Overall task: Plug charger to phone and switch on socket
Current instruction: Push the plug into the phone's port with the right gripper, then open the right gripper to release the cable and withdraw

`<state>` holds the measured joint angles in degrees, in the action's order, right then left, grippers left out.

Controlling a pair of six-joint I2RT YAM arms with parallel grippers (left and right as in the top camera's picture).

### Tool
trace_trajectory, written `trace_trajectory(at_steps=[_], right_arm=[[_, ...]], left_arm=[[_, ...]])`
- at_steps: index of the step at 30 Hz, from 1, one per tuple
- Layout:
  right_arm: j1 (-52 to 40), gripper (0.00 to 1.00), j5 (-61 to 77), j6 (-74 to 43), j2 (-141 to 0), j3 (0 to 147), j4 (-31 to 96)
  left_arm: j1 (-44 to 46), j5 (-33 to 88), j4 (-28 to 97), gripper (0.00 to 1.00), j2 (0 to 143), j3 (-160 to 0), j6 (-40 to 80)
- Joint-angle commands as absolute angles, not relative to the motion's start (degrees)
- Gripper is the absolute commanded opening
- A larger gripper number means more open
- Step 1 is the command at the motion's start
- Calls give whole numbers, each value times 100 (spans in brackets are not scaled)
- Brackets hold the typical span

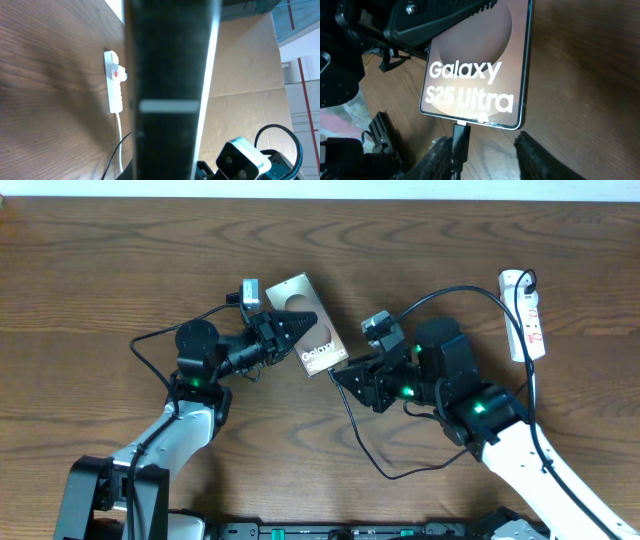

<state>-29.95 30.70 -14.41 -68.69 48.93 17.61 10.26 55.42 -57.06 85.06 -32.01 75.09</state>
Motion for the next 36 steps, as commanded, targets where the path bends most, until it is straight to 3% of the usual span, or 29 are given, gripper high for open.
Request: trace_trajectory(at_steps=[1,8,12,26,36], right_arm=[[-3000,44,3131,-1413,-6501,4963,1811],[-3131,49,3194,-1498,-6143,4960,2257],[-3640,49,2495,-1496,-6462,4960,2276],[-4056,1,1345,-1496,-6700,4960,2187],[-4056,1,1343,-1494,-6718,4960,1599]], left_arm=[[1037,5651,-5798,8,8458,-3339,7435],[1037,5634,-5798,8,8458,-3339,7435],[1037,5634,-5798,7,8458,-3339,7435],[1037,5655,-5800,8,8458,-3339,7389],[1076,6254,-6047,7,8458,-3339,7148]])
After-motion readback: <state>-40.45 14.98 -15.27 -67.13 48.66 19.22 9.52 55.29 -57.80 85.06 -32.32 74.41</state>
